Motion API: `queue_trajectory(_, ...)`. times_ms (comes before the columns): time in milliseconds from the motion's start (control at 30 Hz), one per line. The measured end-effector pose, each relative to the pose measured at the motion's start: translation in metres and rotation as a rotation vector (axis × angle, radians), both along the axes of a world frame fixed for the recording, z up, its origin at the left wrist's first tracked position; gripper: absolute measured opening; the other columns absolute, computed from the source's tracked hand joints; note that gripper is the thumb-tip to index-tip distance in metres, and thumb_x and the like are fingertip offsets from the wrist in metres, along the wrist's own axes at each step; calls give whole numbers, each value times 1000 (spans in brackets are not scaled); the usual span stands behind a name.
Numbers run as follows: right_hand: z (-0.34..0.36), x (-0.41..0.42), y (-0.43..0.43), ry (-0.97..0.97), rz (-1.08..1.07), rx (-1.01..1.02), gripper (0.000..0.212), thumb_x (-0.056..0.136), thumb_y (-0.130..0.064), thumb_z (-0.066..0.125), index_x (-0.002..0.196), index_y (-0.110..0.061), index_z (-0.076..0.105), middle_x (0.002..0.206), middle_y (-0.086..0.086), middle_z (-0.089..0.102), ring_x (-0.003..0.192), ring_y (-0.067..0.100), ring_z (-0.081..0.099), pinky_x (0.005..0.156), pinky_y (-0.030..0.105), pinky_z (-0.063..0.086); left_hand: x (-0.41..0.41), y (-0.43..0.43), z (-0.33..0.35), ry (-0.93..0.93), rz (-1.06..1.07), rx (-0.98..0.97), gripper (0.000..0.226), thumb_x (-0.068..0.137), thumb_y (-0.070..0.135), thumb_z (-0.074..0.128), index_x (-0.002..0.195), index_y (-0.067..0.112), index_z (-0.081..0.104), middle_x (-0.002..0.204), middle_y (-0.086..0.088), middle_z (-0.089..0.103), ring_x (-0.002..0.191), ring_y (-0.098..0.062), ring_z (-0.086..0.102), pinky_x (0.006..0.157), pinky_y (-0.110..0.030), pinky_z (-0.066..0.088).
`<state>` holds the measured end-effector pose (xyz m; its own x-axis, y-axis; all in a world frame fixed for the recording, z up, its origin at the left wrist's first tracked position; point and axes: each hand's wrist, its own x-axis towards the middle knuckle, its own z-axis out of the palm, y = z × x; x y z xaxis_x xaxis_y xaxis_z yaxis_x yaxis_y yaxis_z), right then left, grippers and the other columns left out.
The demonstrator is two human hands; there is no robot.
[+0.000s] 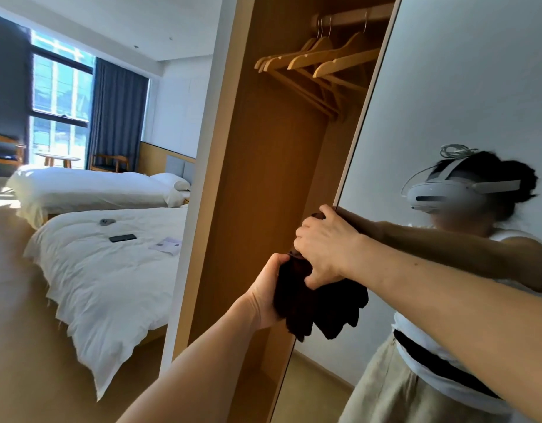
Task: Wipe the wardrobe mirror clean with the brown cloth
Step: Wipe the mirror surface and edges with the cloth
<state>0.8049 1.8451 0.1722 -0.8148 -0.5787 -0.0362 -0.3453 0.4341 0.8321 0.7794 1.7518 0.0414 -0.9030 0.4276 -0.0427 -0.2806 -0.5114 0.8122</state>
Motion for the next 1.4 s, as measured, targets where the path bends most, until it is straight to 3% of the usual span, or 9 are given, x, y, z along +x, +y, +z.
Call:
queue_trajectory(133, 77, -3, -6, 206, -16, -72, 58, 75, -66, 50, 112, -22, 58, 112, 5, 58, 112, 27, 48, 103, 52, 24, -3, 1, 6, 71, -57, -131, 86, 82, 78, 30, 141, 17, 42, 142, -7, 48, 129, -29, 44, 106, -44, 33)
queue_trajectory(233, 135, -5, -1, 393, -37, -106, 60, 80, -69, 44, 115, -23, 59, 117, 7, 59, 119, 29, 45, 107, 55, 19, -2, 2, 8, 108, -59, -356, 71, 94, 65, 21, 145, 17, 33, 152, -7, 32, 140, -31, 29, 113, -48, 22)
queue_trajectory(367, 118, -7, 11, 447, 64, -179, 55, 84, -61, 36, 117, -23, 59, 126, 5, 55, 127, 29, 37, 107, 55, 20, 2, 4, 14, 173, 9, -550, 58, 99, 52, 32, 145, 17, 35, 145, -5, 42, 134, -27, 38, 111, -43, 29)
queue_trajectory(467, 64, -2, 17, 344, 137, -202, 54, 82, -59, 34, 113, -23, 60, 123, 3, 55, 125, 27, 36, 108, 54, 20, 9, 8, 18, 235, 77, -608, 50, 97, 45, 45, 138, 17, 44, 124, -1, 53, 115, -19, 48, 94, -33, 38)
queue_trajectory(600, 17, 8, 26, 172, 200, -197, 49, 83, -55, 38, 111, -22, 62, 123, 0, 56, 125, 23, 38, 112, 52, 16, 14, 8, 17, 317, 159, -598, 35, 97, 31, 53, 125, 11, 53, 111, -3, 60, 101, -12, 56, 94, -29, 45)
queue_trajectory(900, 171, 2, 15, 501, -10, -297, 48, 88, -50, 42, 122, -21, 57, 130, 5, 53, 133, 26, 31, 110, 57, 13, 11, 16, 77, 281, 166, -550, 41, 99, 40, 43, 127, 11, 50, 121, -12, 57, 111, -25, 55, 95, -35, 44)
queue_trajectory(1067, 122, 1, 8, 489, -6, -267, 47, 88, -47, 35, 123, -25, 58, 138, 4, 47, 137, 28, 21, 110, 61, 7, 17, 13, 71, 382, 152, -587, 36, 100, 18, 41, 135, 25, 47, 128, -6, 52, 119, -24, 48, 100, -36, 41)
queue_trajectory(1233, 35, 12, 18, 258, 140, -217, 43, 84, -44, 38, 109, -23, 66, 133, 2, 53, 136, 26, 26, 110, 59, 1, 20, 4, 64, 478, 113, -579, 9, 99, 17, 49, 95, 16, 57, 84, 1, 56, 66, -2, 52, 59, -14, 48)
queue_trajectory(1400, 96, 3, 14, 348, 131, -200, 48, 83, -49, 32, 107, -26, 66, 126, 0, 56, 131, 23, 33, 110, 58, 4, 12, -2, 70, 409, 85, -657, 29, 98, 16, 46, 127, 15, 52, 127, -4, 55, 117, -19, 50, 102, -34, 43)
